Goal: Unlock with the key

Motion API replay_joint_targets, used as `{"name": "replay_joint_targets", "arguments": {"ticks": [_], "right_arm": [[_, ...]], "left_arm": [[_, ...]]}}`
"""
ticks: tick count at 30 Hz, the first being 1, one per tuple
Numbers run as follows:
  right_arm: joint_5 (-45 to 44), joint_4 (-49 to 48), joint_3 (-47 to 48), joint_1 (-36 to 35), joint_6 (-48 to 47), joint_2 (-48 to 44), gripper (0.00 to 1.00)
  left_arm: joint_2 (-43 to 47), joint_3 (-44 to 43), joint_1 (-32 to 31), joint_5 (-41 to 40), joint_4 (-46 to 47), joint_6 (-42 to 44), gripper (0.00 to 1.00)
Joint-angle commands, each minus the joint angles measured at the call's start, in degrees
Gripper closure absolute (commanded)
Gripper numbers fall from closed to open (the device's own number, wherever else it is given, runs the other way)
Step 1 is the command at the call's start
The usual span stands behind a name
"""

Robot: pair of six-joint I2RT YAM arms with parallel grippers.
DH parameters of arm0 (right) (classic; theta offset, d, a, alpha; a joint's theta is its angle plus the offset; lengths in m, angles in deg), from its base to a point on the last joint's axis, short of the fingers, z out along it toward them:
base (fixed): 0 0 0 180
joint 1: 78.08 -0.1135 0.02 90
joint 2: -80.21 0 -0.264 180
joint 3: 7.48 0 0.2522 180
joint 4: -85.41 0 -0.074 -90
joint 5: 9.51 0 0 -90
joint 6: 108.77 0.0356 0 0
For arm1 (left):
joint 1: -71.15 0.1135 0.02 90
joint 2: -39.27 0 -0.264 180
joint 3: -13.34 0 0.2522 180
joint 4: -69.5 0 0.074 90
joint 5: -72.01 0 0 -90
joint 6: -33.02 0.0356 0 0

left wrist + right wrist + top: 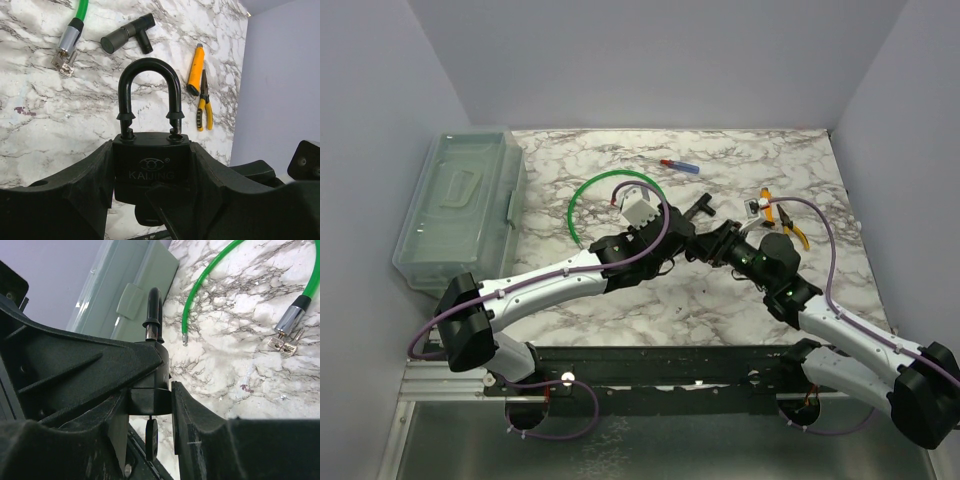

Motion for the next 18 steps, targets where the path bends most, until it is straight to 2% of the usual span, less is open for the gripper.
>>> {"name": "replay_joint_targets", "arguments": {"ticks": [1, 3, 5, 13, 18], "right_arm": [[-3.61, -6.64, 0.60, -0.02, -0.64, -0.98, 1.00], [-2.78, -6.59, 0.41, -0.02, -0.57, -2.12, 1.00], [-1.85, -6.50, 0.50, -0.03, -0.27, -3.29, 1.00], [2.78, -3.69, 1.51, -0.02, 0.32, -7.06, 1.00], [9.78, -5.19, 0.43, -0.03, 0.81, -9.89, 1.00]], "left_arm": [[1.43, -0.32, -2.80, 8.09, 1.76, 2.98, 0.31], [2.44, 0.68, -2.78, 8.09, 1.79, 3.77, 0.12], [3.49, 1.79, -2.80, 8.16, 1.84, 4.82, 0.02], [10.54, 5.77, -2.74, 7.56, 2.16, 11.06, 0.01], [16.80, 9.73, -2.80, 7.93, 5.03, 16.88, 0.06]]}}
